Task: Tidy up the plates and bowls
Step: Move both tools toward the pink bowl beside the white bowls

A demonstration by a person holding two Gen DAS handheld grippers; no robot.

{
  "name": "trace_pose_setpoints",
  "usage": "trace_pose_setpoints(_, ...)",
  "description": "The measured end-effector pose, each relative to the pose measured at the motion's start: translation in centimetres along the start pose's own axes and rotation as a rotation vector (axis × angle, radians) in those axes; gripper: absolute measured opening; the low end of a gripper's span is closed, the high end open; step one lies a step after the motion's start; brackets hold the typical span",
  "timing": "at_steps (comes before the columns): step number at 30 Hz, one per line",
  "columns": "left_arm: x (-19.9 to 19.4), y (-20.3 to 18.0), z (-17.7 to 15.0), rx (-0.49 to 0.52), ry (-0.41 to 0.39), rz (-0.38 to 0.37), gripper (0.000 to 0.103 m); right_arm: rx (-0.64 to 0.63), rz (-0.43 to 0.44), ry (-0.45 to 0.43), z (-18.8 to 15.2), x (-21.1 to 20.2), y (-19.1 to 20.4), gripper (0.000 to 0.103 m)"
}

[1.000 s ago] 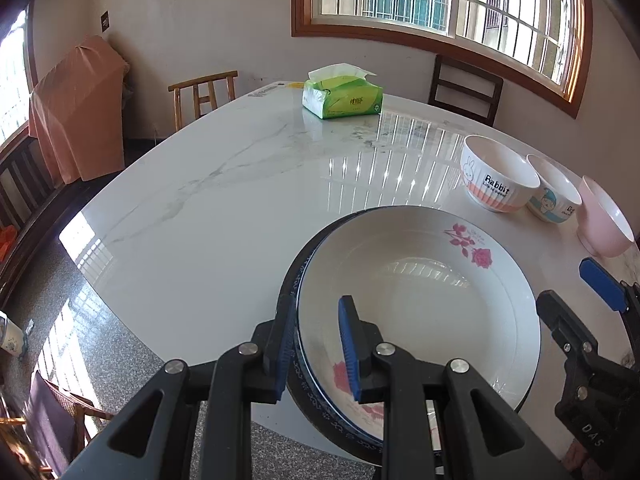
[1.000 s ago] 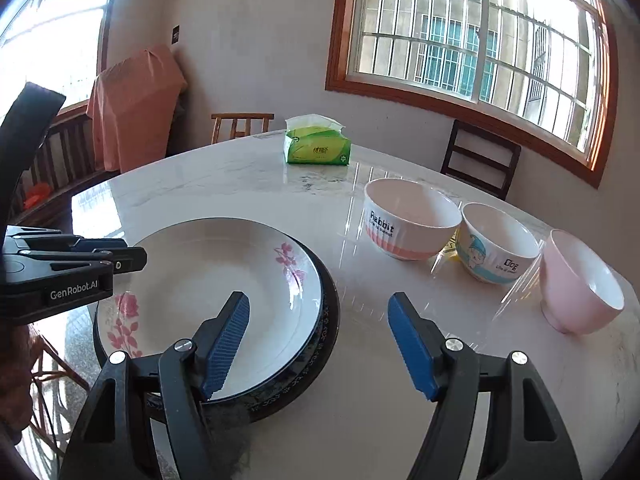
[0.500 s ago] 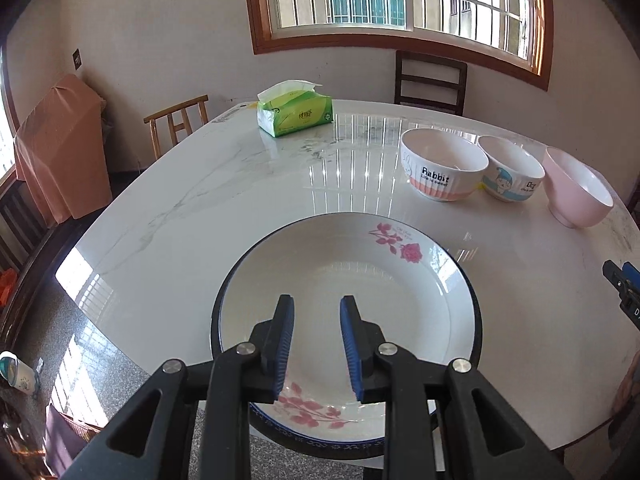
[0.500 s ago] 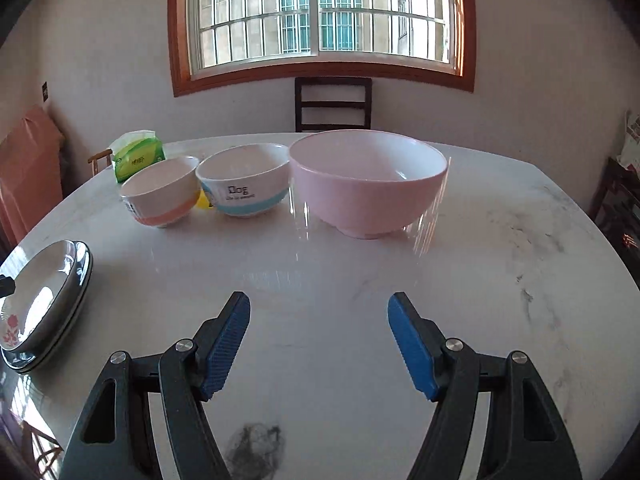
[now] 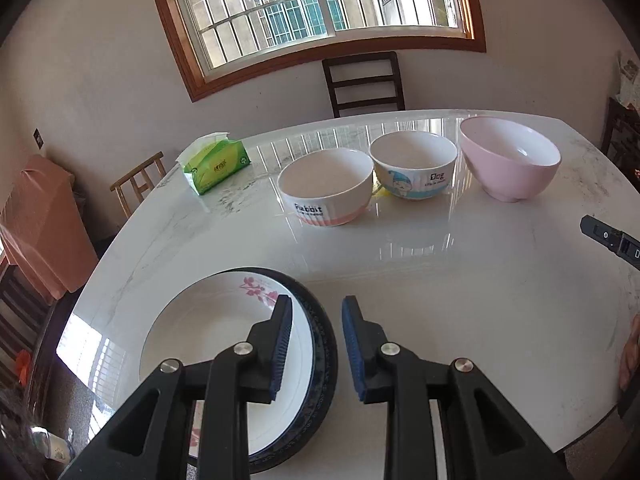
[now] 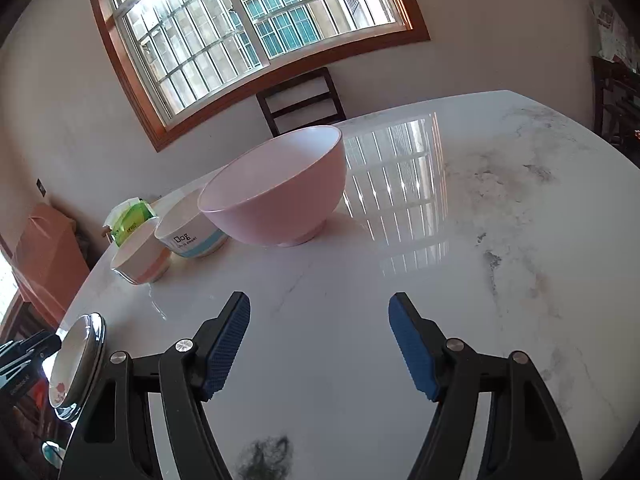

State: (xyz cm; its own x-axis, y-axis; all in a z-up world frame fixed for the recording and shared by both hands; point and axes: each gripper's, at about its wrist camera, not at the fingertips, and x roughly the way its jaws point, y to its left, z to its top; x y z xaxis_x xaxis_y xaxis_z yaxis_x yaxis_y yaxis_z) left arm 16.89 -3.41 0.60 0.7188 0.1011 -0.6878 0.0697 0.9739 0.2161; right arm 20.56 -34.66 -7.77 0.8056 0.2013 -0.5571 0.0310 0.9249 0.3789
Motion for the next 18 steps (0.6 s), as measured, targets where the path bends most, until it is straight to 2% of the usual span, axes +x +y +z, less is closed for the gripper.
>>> trace_pose_setpoints(2,0.6,-1.4,1.0,0.004,0.024,-0.079,0.026,0.025,0.024,0.005,0.3,0.2,-0.6,0.069)
trace_pose_setpoints(7,3.2,-4.3,4.1,-0.061,0.141,-0.389,0.026,0.1,0.072,0.025,1.0,0.9,-2.4,0.069)
trace_pose_setpoints(9,4.2,-5.1,5.6,-0.095,0.173,-0.463,0.026,0.121,0.088,0.028,1.1,0.9,-3.0,0.068)
trace_pose_setpoints(11,5.3,-5.8,7.2,-0.137,0.193,-0.55,0.026,0.149,0.095,0.044,1.3,1.2,-3.5,0.065)
trace_pose_setpoints(13,6.3,-6.1,8.8,-0.219,0.209,-0.631,0.026,0.186,0.098,0.072,1.6,1.7,-4.2,0.057)
trace_pose_setpoints(14,6.7,-6.2,9.7,-0.253,0.207,-0.664,0.027,0.19,0.09,0.083,1.9,1.9,-4.5,0.055)
trace_pose_setpoints(16,8.1,-6.7,11.7,-0.282,0.222,-0.688,0.038,0.193,0.067,0.096,3.2,2.0,-5.1,0.048)
trace_pose_setpoints(18,9.9,-7.1,13.2,-0.33,0.254,-0.68,0.038,0.209,0.092,0.096,5.0,1.6,-5.6,0.048)
